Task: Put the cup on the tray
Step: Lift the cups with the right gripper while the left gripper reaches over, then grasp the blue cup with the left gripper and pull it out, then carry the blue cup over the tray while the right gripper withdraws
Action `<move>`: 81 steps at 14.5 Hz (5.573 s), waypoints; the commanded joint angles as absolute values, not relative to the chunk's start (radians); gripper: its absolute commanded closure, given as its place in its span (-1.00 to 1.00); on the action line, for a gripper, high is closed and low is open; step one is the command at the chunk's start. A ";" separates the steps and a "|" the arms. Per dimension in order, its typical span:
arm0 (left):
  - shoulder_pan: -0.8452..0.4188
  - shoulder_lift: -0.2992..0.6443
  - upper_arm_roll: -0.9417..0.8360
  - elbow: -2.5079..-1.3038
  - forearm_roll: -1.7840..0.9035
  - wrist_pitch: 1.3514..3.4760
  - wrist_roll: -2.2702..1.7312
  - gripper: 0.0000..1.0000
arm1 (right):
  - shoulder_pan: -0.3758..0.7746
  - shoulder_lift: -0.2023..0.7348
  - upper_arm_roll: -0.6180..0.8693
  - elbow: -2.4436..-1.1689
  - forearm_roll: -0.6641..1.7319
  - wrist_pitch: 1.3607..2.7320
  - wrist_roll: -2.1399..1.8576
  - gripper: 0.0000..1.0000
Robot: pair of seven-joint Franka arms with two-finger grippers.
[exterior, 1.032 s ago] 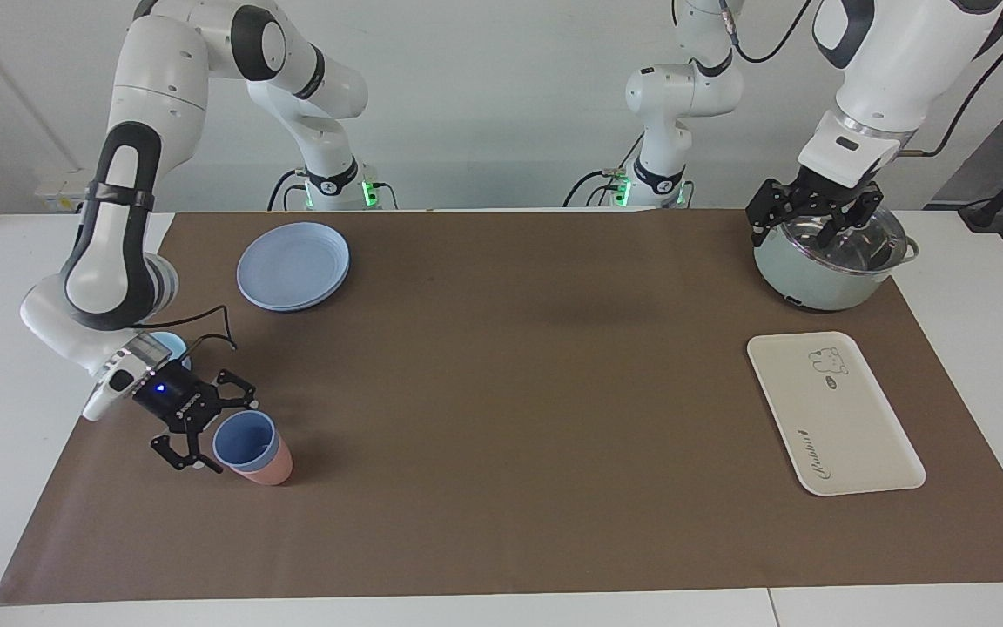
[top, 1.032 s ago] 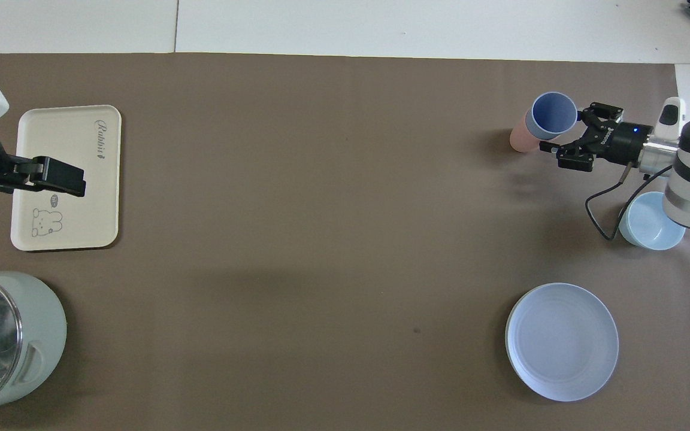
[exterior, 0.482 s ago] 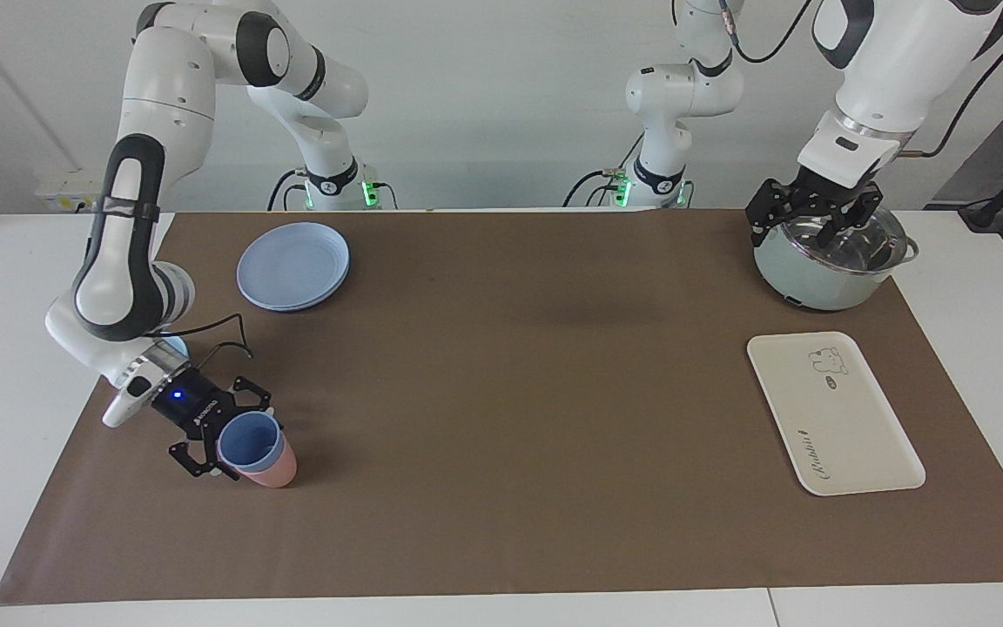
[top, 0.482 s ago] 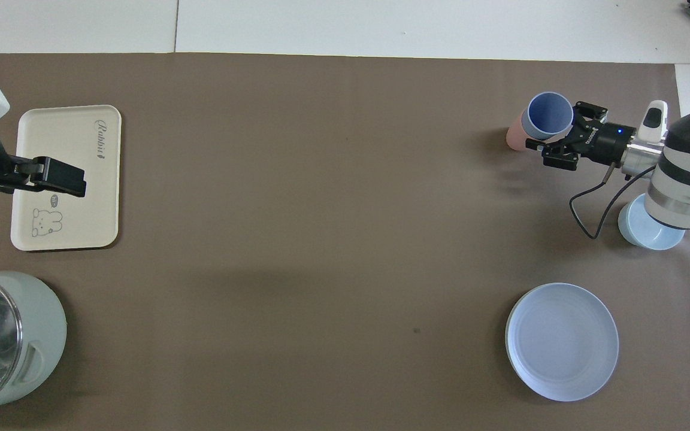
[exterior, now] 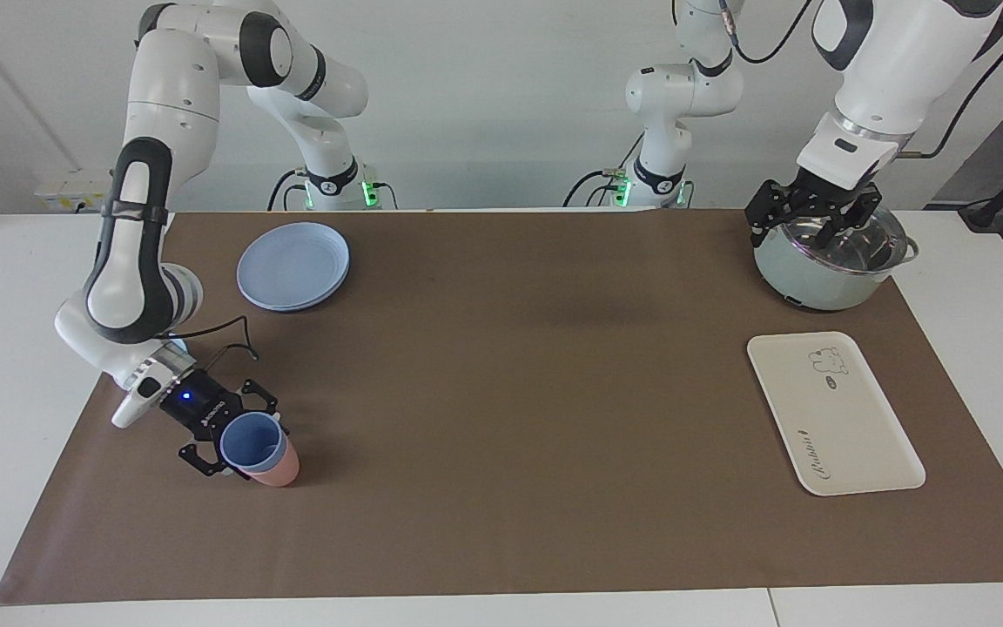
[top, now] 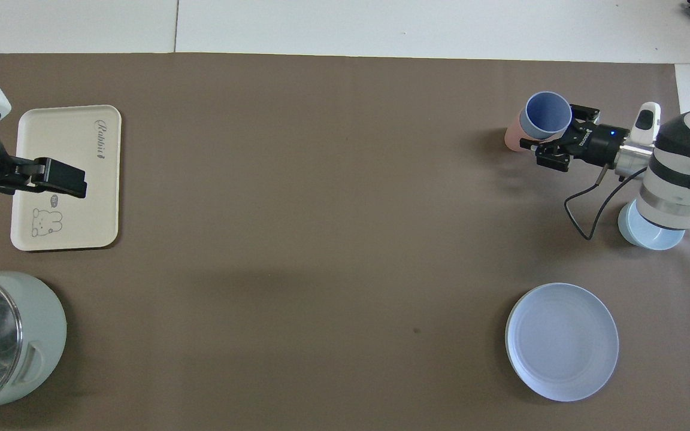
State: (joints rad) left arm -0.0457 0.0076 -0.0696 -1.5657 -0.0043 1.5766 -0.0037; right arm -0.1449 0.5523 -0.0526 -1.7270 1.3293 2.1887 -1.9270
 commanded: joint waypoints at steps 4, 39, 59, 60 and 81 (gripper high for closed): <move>-0.040 -0.063 -0.072 -1.689 -0.014 1.618 0.023 -1.00 | -0.092 0.431 -0.058 -1.726 1.171 2.252 -1.763 1.00; -0.517 0.130 -0.081 -1.856 -0.991 2.444 -0.364 0.06 | 0.488 0.213 -0.044 -1.580 -0.032 2.010 -0.583 1.00; -0.387 0.175 -0.071 -1.646 -0.881 2.144 -0.379 1.00 | 0.485 0.216 -0.044 -1.588 -0.032 2.028 -0.583 1.00; -0.359 0.189 -0.071 -1.608 -0.833 2.087 -0.386 1.00 | 0.485 0.216 -0.044 -1.591 -0.031 2.032 -0.583 1.00; 0.282 0.057 -0.057 -1.994 -0.284 2.394 0.494 1.00 | -0.012 0.238 -0.044 -1.882 1.082 2.437 -1.553 1.00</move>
State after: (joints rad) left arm 0.2449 0.0929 -0.0435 -1.9124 -0.3001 2.3020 0.4430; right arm 0.0133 0.2502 -0.0601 -1.8156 0.9902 2.3823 -1.4466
